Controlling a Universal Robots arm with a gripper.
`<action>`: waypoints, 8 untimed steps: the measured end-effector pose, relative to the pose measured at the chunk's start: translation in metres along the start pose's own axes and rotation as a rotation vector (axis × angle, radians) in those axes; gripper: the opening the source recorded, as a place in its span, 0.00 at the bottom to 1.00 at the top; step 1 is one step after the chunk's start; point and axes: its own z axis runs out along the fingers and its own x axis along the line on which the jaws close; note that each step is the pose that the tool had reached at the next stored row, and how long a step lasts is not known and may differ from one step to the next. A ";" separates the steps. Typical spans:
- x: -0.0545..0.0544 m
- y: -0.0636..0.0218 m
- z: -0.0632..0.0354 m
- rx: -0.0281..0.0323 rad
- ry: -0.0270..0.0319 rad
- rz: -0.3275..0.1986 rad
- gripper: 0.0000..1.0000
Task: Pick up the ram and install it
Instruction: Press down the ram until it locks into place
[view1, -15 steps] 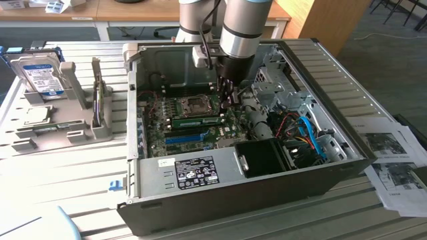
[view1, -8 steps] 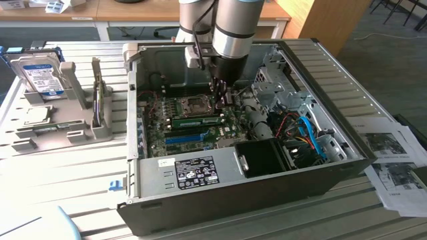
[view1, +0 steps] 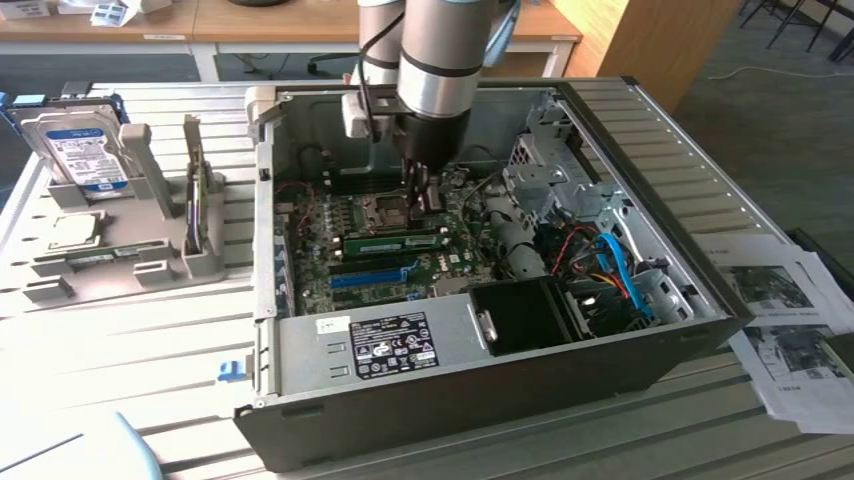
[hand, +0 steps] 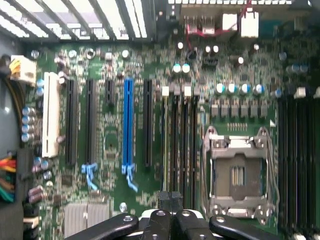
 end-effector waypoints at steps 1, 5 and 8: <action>0.000 0.0032 0.0001 0.0009 0.0000 0.000 0.09; 0.000 0.0149 0.0004 0.0042 -0.0001 0.000 0.09; 0.000 0.0234 0.0007 0.0066 -0.0001 0.000 0.09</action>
